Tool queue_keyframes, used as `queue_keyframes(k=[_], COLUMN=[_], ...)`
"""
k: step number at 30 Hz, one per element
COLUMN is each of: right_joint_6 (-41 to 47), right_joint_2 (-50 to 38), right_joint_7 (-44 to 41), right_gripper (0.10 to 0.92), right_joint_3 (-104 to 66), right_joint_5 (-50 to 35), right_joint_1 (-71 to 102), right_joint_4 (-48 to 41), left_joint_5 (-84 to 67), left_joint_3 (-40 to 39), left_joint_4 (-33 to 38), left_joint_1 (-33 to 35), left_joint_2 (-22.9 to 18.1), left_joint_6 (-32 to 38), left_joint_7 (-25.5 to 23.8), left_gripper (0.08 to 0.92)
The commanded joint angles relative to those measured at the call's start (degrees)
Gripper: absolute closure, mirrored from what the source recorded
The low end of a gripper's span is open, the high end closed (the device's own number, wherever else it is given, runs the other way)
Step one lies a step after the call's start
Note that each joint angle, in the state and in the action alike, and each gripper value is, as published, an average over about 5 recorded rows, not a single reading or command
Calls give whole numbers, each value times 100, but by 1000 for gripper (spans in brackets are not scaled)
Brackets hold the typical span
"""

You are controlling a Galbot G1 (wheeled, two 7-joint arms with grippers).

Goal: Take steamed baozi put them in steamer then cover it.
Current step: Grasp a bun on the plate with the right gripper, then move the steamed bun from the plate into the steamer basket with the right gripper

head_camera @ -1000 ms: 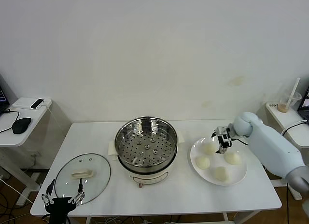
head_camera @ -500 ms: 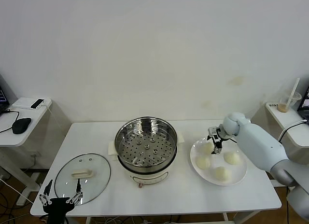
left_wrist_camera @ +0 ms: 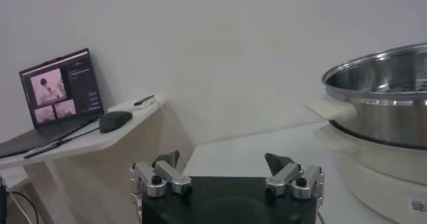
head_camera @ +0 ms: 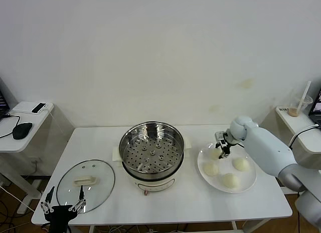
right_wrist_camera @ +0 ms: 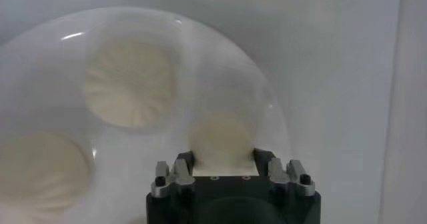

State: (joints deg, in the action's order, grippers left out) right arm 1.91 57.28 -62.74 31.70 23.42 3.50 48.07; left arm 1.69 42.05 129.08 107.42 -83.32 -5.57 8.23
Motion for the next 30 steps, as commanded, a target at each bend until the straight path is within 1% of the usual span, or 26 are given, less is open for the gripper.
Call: queue_keyframes(k=[1, 5, 8, 13, 17, 22, 30], right_joint_6=[2, -68, -73, 60, 211, 288, 244], right_joint_2=[43, -124, -343, -735, -847, -617, 248], right_joint_7=[-35, -170, -231, -264, -238, -189, 41], right_gripper=[481, 478, 474, 474, 474, 474, 474], right_joint_3=[7, 114, 214, 533, 905, 1405, 2041], right_joint_5=[26, -106, -362, -1055, -1649, -2140, -2814], right_joint_1=[-35, -222, -445, -1051, -1653, -2444, -3304], right_joint_4=[-44, 131, 391, 1090, 1524, 1584, 1549], left_joint_5=[-1, -3, -7, -7, -10, -25, -131], left_joint_3=[-2, -8, -15, -69, -122, -150, -62], left_joint_4=[1, 15, 27, 24, 23, 31, 22], left_joint_1=[4, 14, 23, 12, -6, -25, -16], left_joint_2=[1, 4, 17, 38, 56, 98, 206], left_joint_6=[-1, -5, -9, -12, -11, -8, -16], left_joint_7=[3, 3, 1, 0, 2, 6, 7], left_gripper=[177, 177, 177, 177, 177, 177, 177])
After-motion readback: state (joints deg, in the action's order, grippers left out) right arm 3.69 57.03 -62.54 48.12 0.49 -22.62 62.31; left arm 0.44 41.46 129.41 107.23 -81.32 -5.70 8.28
